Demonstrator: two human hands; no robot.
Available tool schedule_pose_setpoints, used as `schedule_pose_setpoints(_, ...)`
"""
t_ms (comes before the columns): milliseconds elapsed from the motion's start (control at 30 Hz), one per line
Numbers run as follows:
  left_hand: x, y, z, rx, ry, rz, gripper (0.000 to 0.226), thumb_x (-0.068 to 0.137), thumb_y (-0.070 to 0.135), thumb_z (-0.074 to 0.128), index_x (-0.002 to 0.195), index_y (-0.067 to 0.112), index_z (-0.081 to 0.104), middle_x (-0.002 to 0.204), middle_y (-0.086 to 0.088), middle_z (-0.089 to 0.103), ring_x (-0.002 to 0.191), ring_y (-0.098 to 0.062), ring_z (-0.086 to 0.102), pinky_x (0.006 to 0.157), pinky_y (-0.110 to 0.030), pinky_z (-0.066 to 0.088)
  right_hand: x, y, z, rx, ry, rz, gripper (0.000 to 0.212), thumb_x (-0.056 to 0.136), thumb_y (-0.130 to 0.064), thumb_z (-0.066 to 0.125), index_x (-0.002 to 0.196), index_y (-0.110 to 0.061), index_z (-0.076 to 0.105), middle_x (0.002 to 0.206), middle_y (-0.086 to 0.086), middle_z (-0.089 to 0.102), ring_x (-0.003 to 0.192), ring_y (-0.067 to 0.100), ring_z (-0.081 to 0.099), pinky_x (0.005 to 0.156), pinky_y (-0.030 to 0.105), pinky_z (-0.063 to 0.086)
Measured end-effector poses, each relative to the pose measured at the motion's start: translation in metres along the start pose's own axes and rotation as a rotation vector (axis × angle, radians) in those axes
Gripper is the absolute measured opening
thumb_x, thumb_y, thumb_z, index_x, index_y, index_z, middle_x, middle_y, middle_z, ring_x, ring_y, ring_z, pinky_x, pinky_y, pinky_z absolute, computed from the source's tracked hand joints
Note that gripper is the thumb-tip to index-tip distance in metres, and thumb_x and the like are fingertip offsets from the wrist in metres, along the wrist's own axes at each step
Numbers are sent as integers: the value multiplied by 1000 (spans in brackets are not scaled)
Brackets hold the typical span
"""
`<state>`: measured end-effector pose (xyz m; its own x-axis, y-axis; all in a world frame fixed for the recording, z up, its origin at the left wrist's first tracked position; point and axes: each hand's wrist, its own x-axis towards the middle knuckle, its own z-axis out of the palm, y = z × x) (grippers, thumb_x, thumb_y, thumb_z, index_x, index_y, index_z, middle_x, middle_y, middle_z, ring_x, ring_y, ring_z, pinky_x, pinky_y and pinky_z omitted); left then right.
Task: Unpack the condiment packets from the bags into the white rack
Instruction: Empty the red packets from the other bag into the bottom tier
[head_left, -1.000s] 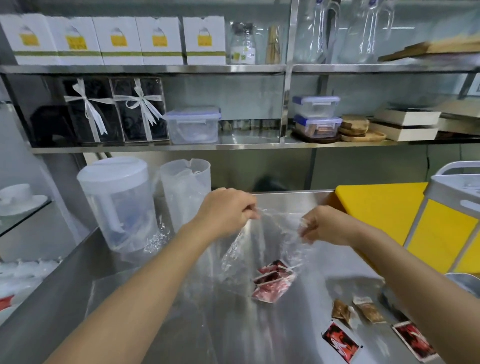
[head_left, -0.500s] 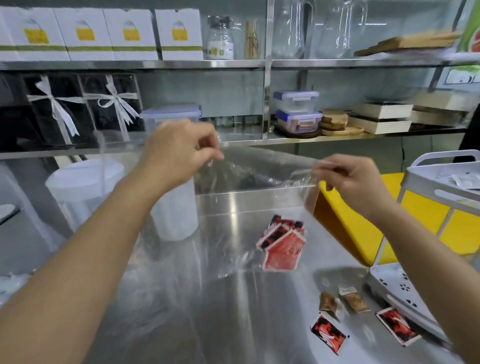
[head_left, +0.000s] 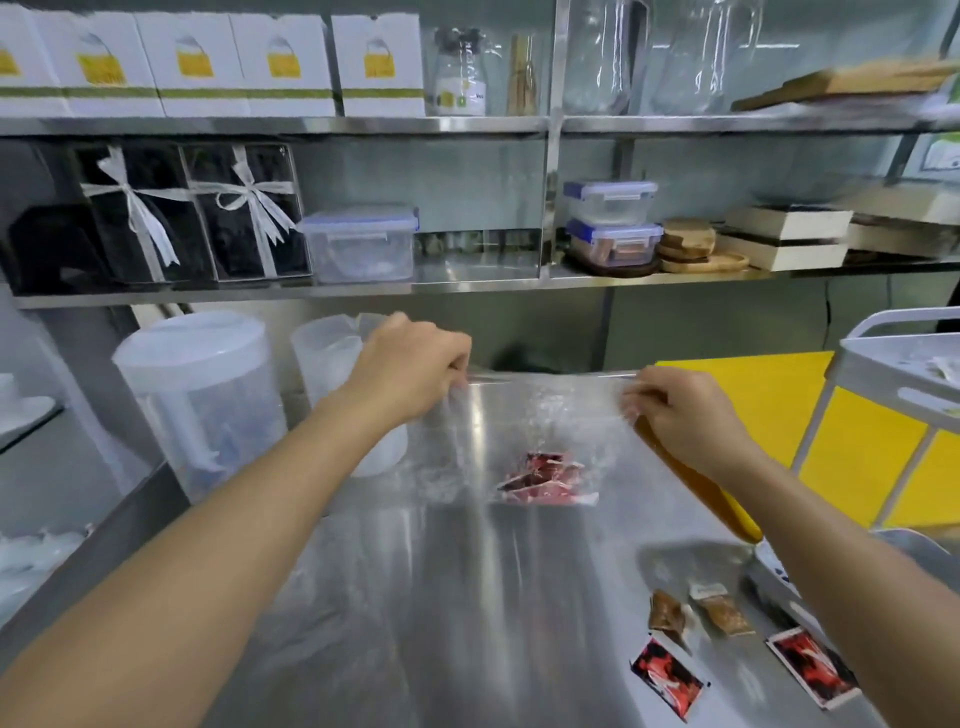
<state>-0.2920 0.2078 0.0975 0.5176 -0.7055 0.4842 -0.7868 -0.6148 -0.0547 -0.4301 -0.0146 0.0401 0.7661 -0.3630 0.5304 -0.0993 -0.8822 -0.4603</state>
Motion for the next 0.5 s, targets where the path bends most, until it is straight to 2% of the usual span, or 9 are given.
schedule_pose_setpoints(100,3,-2,3,-38,179,-29,14,88,31,57,84,18,61,84,3,69,86,-22,56,77,-29,27,4,-10,-8,131,169,13,11,84,-1,55,82,-3,66,78,9,67,74,25,58,69,36,45)
schedule_pose_setpoints(200,7,1,-2,-21,68,19,13,89,29,56,83,18,61,81,3,67,80,-21,53,79,-32,30,9,-8,-10,154,-32,76,15,86,-4,54,75,-10,63,74,5,63,74,21,56,65,30,42)
schedule_pose_setpoints(267,3,0,-3,-95,31,5,13,89,29,57,84,18,62,74,7,59,74,-18,48,73,-30,26,8,-2,-10,271,-100,135,23,89,-7,53,68,-17,56,72,3,61,74,20,54,65,28,41)
schedule_pose_setpoints(400,0,1,-8,-275,21,-6,12,88,29,57,81,21,64,70,8,59,74,-20,52,67,-29,32,-1,2,-11,716,-13,292,23,94,-8,45,73,-12,53,77,8,65,63,11,64,72,35,46)
schedule_pose_setpoints(500,11,10,-17,-281,43,18,12,89,29,56,81,23,62,70,6,60,75,-20,52,69,-30,34,0,1,-17,854,50,326,21,95,-7,43,76,-9,53,71,4,68,56,7,66,66,33,47)
